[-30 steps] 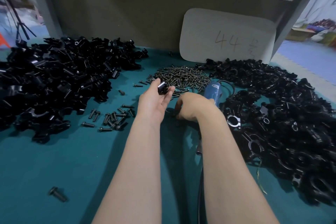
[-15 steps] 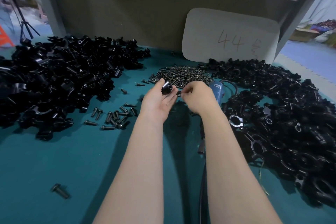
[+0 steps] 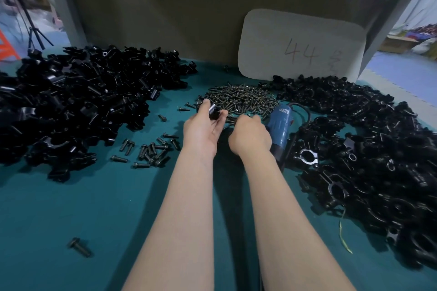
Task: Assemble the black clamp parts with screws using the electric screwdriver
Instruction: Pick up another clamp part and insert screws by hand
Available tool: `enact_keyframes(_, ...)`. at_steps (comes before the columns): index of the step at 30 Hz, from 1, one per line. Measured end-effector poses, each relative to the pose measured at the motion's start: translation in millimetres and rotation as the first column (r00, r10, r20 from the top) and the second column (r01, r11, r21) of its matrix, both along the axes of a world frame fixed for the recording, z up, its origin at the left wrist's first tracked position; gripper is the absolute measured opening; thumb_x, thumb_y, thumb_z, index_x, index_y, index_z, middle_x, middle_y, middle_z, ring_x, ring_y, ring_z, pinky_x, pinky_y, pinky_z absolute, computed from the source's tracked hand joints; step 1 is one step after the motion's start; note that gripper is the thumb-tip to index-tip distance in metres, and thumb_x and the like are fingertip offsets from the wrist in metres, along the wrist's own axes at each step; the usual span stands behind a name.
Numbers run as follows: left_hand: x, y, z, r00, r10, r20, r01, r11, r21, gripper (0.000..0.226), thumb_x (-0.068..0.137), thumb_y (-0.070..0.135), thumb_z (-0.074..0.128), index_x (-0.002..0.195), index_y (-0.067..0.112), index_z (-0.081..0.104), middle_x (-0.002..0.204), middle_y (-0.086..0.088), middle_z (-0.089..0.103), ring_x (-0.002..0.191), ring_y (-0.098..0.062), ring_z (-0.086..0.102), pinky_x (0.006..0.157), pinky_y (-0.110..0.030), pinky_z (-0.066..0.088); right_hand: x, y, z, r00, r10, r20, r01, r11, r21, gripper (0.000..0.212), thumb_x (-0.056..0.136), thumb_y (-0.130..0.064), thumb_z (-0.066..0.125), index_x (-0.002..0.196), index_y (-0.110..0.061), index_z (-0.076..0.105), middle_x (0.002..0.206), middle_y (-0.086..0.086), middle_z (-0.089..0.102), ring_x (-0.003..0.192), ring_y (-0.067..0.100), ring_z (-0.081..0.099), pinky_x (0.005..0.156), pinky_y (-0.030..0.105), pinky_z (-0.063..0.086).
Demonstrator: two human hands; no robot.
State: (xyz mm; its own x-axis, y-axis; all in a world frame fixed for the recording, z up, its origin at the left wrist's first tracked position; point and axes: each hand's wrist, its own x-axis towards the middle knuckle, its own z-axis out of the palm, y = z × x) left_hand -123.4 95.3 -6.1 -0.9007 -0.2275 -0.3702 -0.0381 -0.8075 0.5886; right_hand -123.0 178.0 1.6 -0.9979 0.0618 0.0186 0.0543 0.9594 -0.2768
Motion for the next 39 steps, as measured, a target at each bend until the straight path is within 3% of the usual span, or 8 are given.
enact_keyframes(7,0.8,1.2,1.3,0.999,-0.033,0.014,0.033,0.999,-0.031,0.017,0.094,0.016,0.062,0.088,0.001,0.057,0.102,-0.028,0.060,0.078,-0.023,0.067,0.062,-0.021,0.059,-0.8,-1.7,-2.4,0.999,0.019,-0.031,-0.018,1.000,0.011,0.031,0.087,-0.007,0.052,0.118,-0.008,0.054,0.124,0.013,0.054,0.111,0.031,0.055,0.073,0.033,0.037)
enact_keyframes(11,1.4,-0.7,0.9,0.999,-0.048,0.001,0.048,0.999,-0.018,0.020,0.095,0.017,0.060,0.101,-0.001,0.057,0.089,-0.022,0.063,0.076,-0.021,0.067,0.067,-0.024,0.060,-3.6,4.1,2.1,0.995,-0.015,-0.099,-0.009,0.969,-0.245,0.023,0.091,-0.007,0.053,0.112,-0.010,0.063,0.115,0.014,0.061,0.103,0.029,0.060,0.080,0.032,0.047)
enact_keyframes(15,3.0,-0.1,2.1,0.998,-0.070,0.000,0.070,0.997,-0.023,0.023,0.096,0.019,0.059,0.111,0.003,0.054,0.091,-0.018,0.065,0.071,-0.019,0.066,0.062,-0.022,0.059,-7.0,17.0,19.4,0.979,-0.068,-0.192,-0.088,0.712,-0.696,0.014,0.093,-0.008,0.055,0.086,-0.015,0.065,0.089,0.005,0.071,0.089,0.020,0.069,0.086,0.035,0.054)
enact_keyframes(18,3.9,1.0,3.4,0.998,-0.068,0.007,0.068,0.998,0.007,0.019,0.095,0.016,0.061,0.106,0.002,0.054,0.103,-0.020,0.062,0.072,-0.020,0.064,0.063,-0.024,0.060,-4.9,21.5,31.4,0.981,-0.018,-0.194,-0.156,0.519,-0.840,0.022,0.091,-0.004,0.058,0.076,-0.019,0.062,0.068,-0.004,0.067,0.076,0.015,0.071,0.082,0.033,0.057)
enact_keyframes(26,6.9,2.2,7.0,0.998,-0.056,-0.015,0.055,0.998,-0.043,0.031,0.092,0.011,0.063,0.119,-0.004,0.056,0.101,-0.018,0.064,0.076,-0.018,0.066,0.068,-0.023,0.060,-2.5,19.9,28.1,0.978,0.063,-0.198,-0.189,0.662,-0.725,0.019,0.088,-0.010,0.065,0.074,-0.023,0.064,0.068,-0.006,0.069,0.077,0.016,0.069,0.079,0.038,0.058)
enact_keyframes(30,7.8,8.3,9.6,0.999,-0.040,-0.027,0.032,0.967,-0.253,0.003,0.093,0.010,0.062,0.094,0.007,0.062,0.095,-0.010,0.066,0.077,-0.015,0.065,0.076,-0.023,0.058,-3.3,15.2,27.1,0.963,0.048,-0.267,-0.203,0.781,-0.590,0.016,0.088,-0.016,0.065,0.074,-0.024,0.063,0.081,-0.003,0.069,0.079,0.016,0.065,0.073,0.027,0.053)
enact_keyframes(33,9.1,12.8,9.2,0.998,0.027,-0.050,-0.048,0.869,-0.493,0.007,0.093,0.013,0.062,0.098,0.008,0.064,0.096,-0.007,0.067,0.083,-0.017,0.062,0.085,-0.029,0.053,-1.0,4.8,21.3,0.946,0.029,-0.323,-0.200,0.836,-0.511,0.008,0.089,-0.018,0.062,0.082,-0.020,0.064,0.085,-0.002,0.068,0.079,0.013,0.061,0.070,0.024,0.045)
enact_keyframes(39,8.3,13.6,7.9,0.984,0.152,-0.097,-0.180,0.792,-0.584,0.014,0.094,0.019,0.061,0.100,0.007,0.065,0.093,-0.004,0.067,0.085,-0.019,0.061,0.088,-0.036,0.053,1.2,-0.6,19.4,0.941,0.060,-0.332,-0.228,0.839,-0.495,0.016,0.095,-0.020,0.055,0.100,-0.014,0.069,0.091,0.000,0.068,0.081,0.012,0.056,0.066,0.014,0.034)
